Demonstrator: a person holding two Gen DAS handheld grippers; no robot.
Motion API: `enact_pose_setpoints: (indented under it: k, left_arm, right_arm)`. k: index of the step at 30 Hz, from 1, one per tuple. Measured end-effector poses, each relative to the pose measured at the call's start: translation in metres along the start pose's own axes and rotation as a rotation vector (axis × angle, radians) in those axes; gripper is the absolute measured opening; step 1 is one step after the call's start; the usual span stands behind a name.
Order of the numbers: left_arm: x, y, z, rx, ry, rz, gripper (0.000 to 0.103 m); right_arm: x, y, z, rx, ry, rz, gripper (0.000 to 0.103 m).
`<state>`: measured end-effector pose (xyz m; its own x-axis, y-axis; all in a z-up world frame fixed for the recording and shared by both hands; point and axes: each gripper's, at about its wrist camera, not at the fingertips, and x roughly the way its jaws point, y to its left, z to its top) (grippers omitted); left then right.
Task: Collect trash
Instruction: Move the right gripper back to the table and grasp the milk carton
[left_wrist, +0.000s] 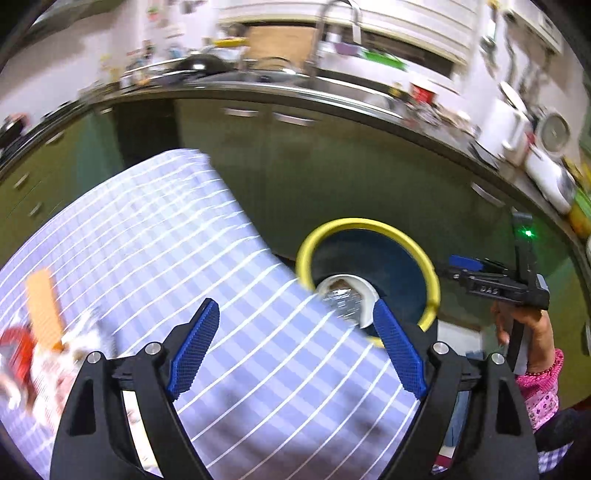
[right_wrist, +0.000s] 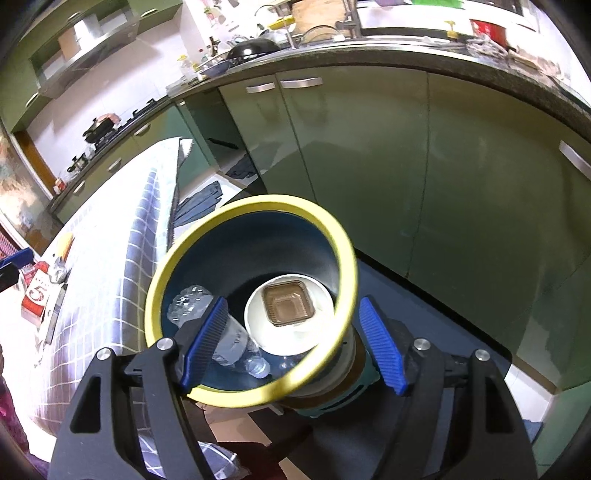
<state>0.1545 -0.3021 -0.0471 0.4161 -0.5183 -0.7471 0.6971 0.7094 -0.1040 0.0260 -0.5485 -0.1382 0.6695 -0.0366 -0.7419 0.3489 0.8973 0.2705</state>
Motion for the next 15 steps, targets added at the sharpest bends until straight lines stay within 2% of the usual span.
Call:
enact_pose_setpoints:
  k: [5, 7, 10, 15]
  left_arm:
    - [-0.047, 0.051, -0.038, -0.114, -0.056, 0.096, 0.089]
    - [-0.069, 0.073, -0.06, -0.16, -0.073, 0.159, 0.09]
    - [-0.093, 0.1, -0.094, -0.224, -0.08, 0.234, 0.092]
    - [-0.121, 0.139, -0.145, -0.334, -0.073, 0.306, 0.092]
  right_arm:
    - [0.008, 0.033, 0.006, -0.063, 0.02, 0.031, 0.07]
    - [0.013, 0.051, 0.008, -0.098, 0.031, 0.049, 0.07]
    - [0.022, 0.091, 0.011, -0.176, 0.053, 0.092, 0.07]
    - [0.032, 0.179, 0.012, -0.335, 0.072, 0.198, 0.07]
